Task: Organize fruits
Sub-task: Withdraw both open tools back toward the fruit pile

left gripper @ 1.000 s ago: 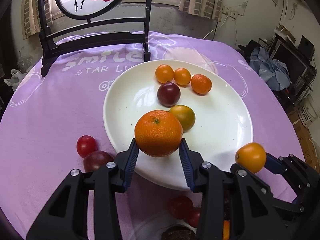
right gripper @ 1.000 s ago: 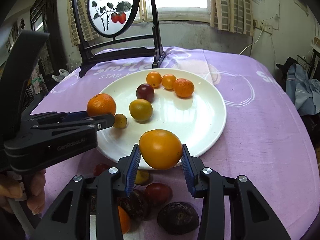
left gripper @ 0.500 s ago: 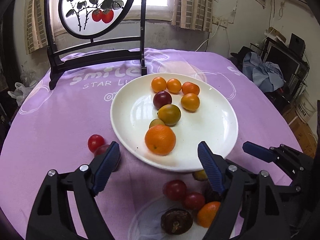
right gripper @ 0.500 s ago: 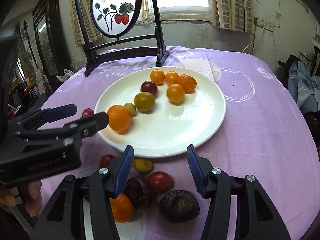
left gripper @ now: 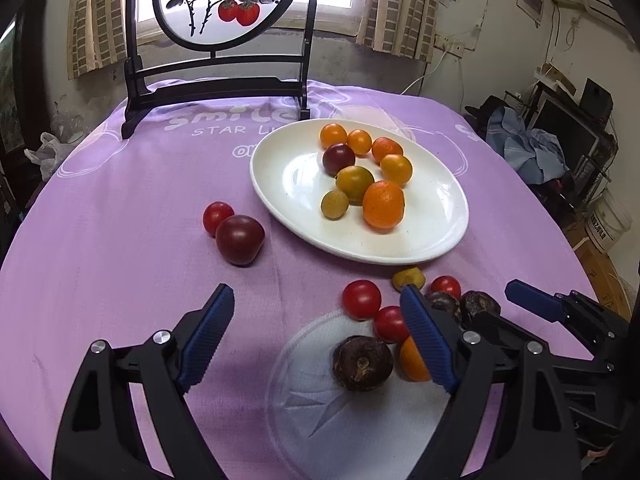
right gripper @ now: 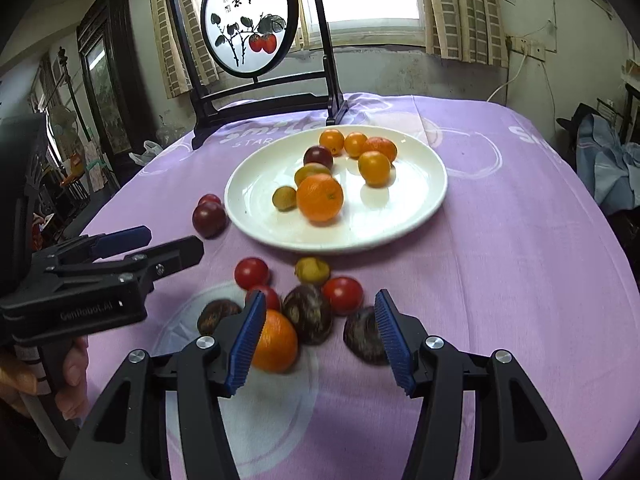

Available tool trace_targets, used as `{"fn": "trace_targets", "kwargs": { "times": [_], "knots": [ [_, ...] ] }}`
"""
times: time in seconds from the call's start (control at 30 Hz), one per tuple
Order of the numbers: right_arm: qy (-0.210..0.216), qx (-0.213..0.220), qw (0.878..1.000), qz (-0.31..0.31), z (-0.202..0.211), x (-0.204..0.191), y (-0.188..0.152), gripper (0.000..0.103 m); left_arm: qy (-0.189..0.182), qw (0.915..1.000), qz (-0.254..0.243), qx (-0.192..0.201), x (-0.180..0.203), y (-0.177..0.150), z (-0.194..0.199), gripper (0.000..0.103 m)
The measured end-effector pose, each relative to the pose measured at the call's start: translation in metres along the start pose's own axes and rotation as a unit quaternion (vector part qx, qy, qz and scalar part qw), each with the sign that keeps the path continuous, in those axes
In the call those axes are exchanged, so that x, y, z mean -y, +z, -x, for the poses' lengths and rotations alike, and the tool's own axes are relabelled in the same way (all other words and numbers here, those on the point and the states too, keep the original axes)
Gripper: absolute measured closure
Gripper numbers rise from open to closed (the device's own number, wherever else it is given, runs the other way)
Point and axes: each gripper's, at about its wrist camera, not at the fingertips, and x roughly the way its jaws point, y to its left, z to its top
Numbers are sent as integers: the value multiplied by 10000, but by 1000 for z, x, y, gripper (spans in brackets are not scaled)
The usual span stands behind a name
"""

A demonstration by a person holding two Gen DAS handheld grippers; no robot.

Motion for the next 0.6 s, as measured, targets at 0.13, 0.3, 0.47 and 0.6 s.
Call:
{"fn": "trace_targets", "kwargs": {
  "times": [0.13, 0.3, 0.47, 0.6],
  "knots": [
    [31, -96, 9999, 79, 3, -6, -15, 46, 74, 9999, 68, -11, -9, -11, 0, 16],
    [-31, -337, 9985, 421, -4, -26, -29, 46, 154, 9995, 285, 0, -25, -21, -7, 15],
    [-334, -615, 9934, 912, -19, -42, -37, 46, 279, 9990, 345, -5, -36, -23, -10, 15],
    [-452, -791, 9887, 1191, -33, -52, -36, 49, 200, 9989, 409, -102, -39, -23, -12, 15]
  ]
}}
